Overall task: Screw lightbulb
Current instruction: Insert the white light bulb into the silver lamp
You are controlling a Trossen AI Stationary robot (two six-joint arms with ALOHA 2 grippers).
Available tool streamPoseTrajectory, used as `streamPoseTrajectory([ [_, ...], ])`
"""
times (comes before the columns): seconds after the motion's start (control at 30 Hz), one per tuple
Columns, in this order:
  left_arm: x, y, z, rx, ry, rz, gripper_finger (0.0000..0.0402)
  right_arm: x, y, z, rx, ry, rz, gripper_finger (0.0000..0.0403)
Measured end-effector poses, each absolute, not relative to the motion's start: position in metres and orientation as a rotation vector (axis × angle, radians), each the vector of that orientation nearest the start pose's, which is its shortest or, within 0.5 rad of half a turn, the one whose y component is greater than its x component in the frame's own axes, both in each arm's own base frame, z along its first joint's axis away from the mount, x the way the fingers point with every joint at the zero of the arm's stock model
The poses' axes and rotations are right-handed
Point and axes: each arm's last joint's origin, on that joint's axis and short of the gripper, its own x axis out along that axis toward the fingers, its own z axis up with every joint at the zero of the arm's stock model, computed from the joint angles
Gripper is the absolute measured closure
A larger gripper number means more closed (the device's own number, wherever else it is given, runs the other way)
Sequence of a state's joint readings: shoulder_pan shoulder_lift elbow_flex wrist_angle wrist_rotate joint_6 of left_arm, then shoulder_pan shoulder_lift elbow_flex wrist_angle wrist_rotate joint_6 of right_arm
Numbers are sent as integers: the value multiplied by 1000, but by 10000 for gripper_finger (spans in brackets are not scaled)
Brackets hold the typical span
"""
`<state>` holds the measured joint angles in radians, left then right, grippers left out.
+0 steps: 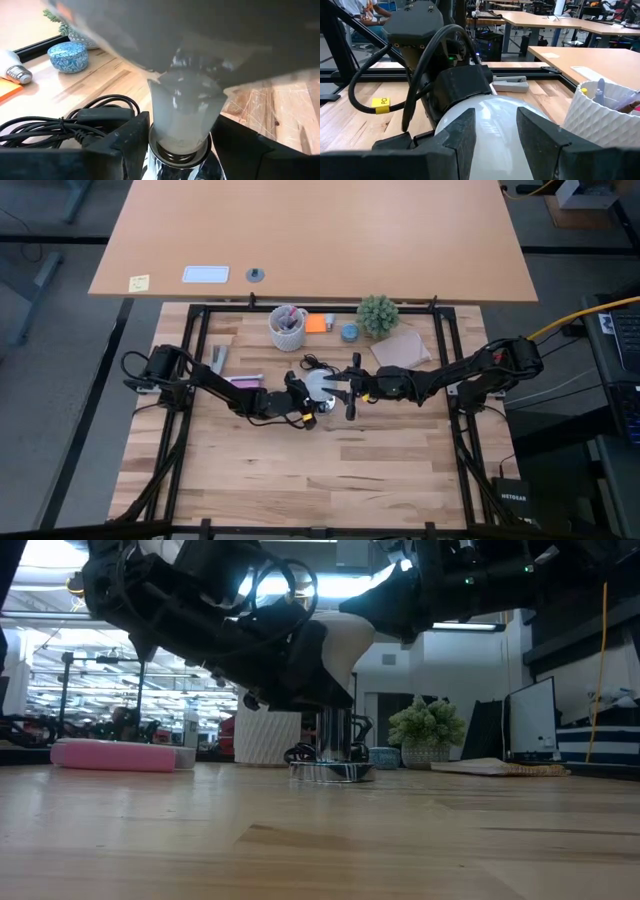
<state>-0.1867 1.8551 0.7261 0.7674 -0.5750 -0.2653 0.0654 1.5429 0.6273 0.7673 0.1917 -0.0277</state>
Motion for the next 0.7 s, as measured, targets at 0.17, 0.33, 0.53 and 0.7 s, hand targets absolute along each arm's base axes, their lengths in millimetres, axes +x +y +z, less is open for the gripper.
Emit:
streamPoseTrajectory([
  [0.17, 328, -47, 142, -126, 338, 438, 215, 304, 14, 196, -47, 149, -130, 253],
  [0.33, 316, -47, 157, -154, 405, 454, 223, 304, 14, 195, -48, 150, -132, 253],
  [0.53, 298, -54, 174, -210, 458, 462, 231, 304, 14, 195, -48, 150, -132, 253],
  [0.7, 287, -67, 190, -264, 435, 423, 242, 304, 14, 195, -48, 149, -132, 253],
])
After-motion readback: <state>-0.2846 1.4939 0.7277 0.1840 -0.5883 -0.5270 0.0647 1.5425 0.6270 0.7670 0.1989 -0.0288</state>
